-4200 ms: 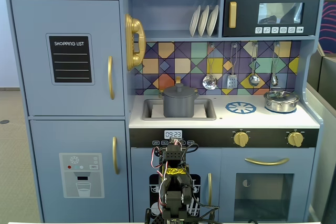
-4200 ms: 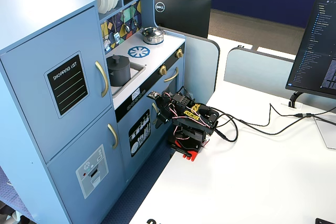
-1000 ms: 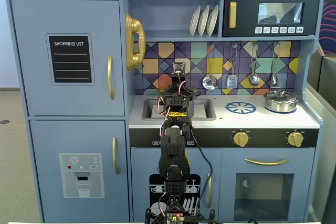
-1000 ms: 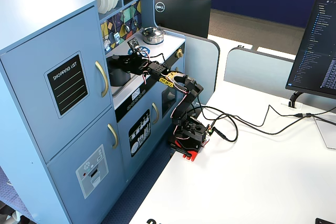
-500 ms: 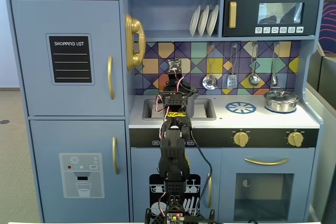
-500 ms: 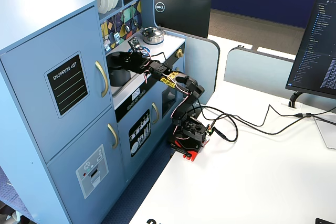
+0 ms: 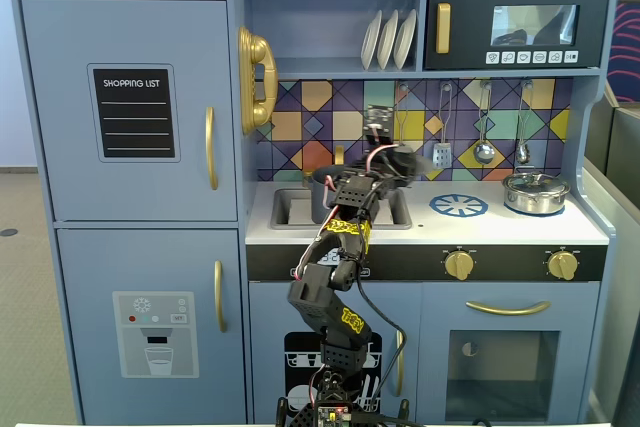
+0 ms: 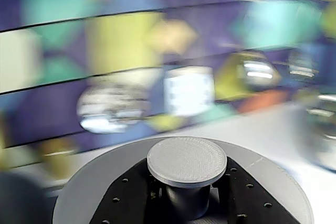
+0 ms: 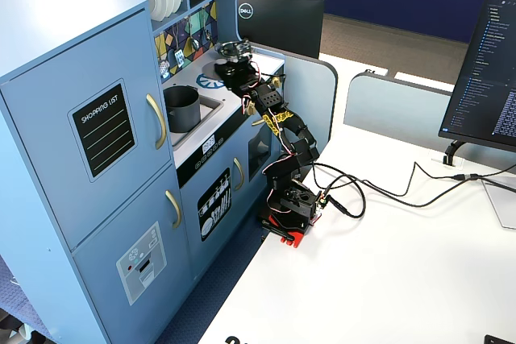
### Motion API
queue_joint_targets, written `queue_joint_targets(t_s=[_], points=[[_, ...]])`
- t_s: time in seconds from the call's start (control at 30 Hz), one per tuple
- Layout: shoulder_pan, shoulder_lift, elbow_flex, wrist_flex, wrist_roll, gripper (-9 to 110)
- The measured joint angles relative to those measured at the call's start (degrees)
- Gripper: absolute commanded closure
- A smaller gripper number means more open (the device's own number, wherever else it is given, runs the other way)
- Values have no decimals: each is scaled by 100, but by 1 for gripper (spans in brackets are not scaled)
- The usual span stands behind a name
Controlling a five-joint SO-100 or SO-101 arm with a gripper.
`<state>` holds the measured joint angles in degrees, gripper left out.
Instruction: Take off the lid from the gray recipient and place it on the counter
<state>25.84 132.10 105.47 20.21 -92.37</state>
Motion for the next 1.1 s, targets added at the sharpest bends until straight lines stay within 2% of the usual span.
queue_joint_targets(t_s=[0.2, 0.53, 1.1], points=[[536, -185, 817, -800, 176, 102], [712, -1371, 1529, -2479, 141, 102], [694, -2408, 1608, -3533, -141, 102]])
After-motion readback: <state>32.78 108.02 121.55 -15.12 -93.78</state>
